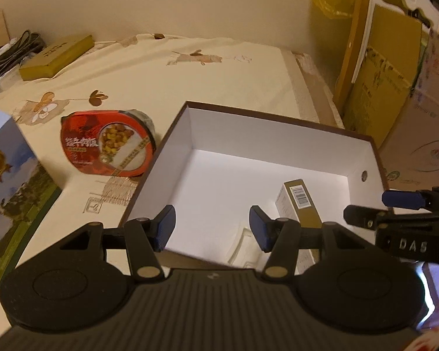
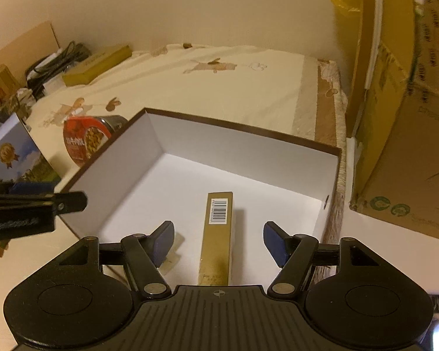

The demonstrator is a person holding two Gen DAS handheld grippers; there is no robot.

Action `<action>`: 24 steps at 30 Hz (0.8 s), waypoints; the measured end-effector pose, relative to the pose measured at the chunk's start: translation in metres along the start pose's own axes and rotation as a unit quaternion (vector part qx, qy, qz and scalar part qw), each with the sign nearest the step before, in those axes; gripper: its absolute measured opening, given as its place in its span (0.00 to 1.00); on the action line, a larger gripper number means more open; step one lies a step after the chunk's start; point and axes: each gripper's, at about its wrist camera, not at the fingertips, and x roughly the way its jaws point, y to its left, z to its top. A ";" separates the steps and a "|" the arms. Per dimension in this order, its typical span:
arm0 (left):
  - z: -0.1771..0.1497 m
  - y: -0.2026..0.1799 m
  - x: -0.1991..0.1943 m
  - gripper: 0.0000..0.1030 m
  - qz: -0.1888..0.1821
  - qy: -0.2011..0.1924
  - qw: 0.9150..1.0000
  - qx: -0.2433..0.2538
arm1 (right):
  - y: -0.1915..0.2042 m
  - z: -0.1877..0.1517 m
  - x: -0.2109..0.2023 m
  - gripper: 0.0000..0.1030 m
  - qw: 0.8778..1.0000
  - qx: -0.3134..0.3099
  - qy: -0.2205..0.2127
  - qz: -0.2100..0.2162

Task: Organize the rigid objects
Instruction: 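Open the right tool to drop the gold box while left releases the clip, then withdraw both tools from the shoebox back toward the item pile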

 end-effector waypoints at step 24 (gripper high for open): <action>-0.118 0.072 -0.128 0.50 0.058 0.009 0.993 -0.103 | 0.031 -0.068 -0.096 0.63 0.997 0.029 -0.041 0.059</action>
